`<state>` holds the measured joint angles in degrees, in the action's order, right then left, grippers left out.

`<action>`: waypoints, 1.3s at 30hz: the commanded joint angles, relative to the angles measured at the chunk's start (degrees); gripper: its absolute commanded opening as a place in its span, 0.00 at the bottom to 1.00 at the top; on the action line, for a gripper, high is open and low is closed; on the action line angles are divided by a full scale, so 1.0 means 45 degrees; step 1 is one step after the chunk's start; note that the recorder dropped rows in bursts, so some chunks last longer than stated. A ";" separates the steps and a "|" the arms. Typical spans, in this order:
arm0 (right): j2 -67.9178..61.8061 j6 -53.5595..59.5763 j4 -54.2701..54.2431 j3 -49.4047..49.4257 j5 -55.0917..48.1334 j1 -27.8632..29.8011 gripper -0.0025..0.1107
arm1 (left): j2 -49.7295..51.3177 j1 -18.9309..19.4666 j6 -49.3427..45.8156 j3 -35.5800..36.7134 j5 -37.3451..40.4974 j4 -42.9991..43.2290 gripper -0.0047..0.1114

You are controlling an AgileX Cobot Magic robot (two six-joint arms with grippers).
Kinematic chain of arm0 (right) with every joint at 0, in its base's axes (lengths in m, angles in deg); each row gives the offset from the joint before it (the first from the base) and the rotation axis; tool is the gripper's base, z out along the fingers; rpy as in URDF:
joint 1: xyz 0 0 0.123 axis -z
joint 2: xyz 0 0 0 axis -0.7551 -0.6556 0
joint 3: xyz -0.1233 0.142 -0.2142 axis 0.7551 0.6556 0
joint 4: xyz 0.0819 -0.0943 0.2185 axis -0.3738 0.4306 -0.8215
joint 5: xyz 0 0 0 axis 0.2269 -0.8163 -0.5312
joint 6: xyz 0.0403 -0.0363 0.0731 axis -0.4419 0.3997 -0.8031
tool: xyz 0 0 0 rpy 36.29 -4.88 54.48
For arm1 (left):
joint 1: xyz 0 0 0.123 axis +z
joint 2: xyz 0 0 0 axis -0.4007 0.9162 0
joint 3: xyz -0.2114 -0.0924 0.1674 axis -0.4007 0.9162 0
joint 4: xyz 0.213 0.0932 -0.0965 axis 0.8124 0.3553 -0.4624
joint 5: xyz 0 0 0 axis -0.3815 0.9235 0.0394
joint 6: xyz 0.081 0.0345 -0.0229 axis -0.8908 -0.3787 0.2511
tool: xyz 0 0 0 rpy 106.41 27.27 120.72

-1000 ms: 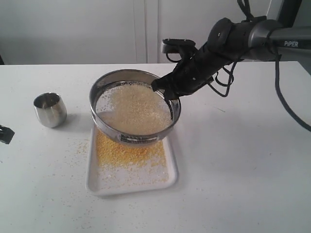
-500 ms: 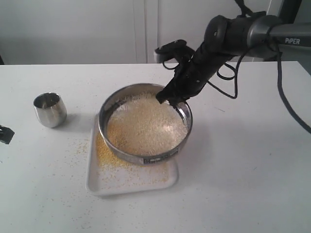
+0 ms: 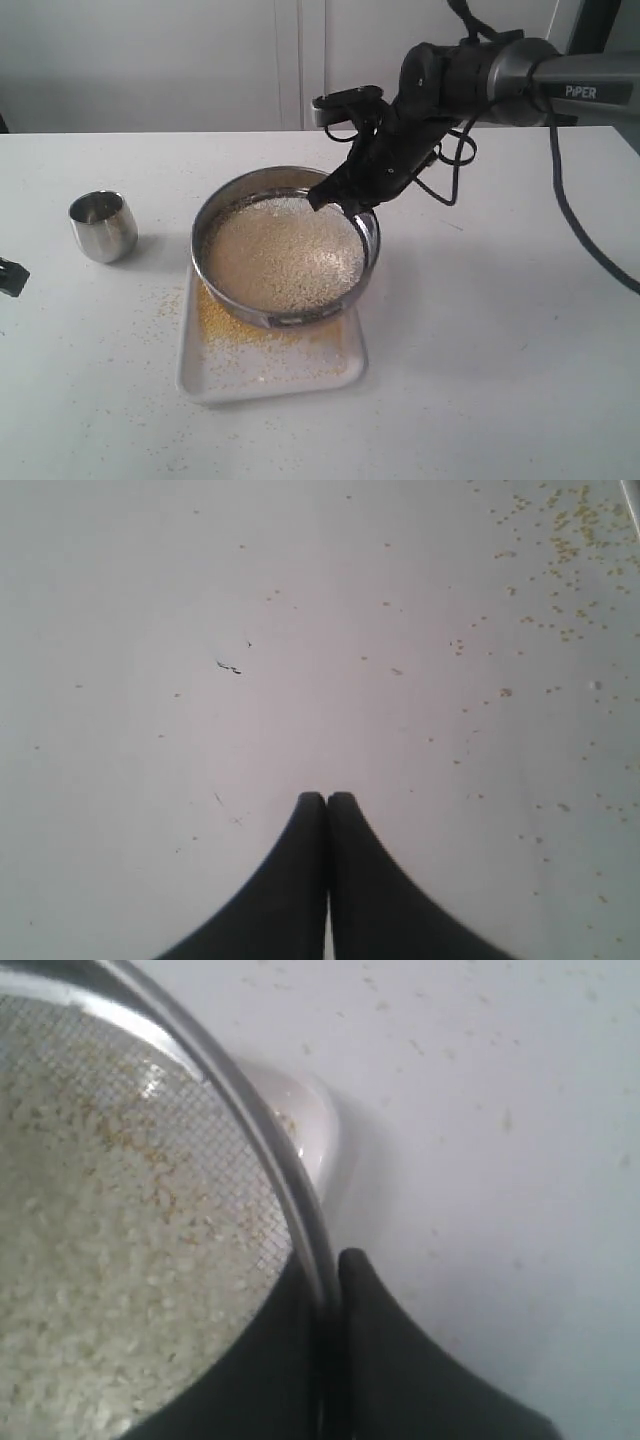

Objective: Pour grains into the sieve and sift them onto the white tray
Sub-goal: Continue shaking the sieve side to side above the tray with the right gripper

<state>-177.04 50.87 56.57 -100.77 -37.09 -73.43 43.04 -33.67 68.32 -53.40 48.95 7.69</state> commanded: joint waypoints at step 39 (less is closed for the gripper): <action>0.0227 0.6299 -0.2447 -0.0387 -0.2121 -0.0139 0.02 | -0.0131 -0.0085 0.0013 0.0089 0.0131 0.0017 0.04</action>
<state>-177.01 60.04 49.33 -102.07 -40.06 -72.69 43.04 -33.67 68.24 -53.40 48.95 7.69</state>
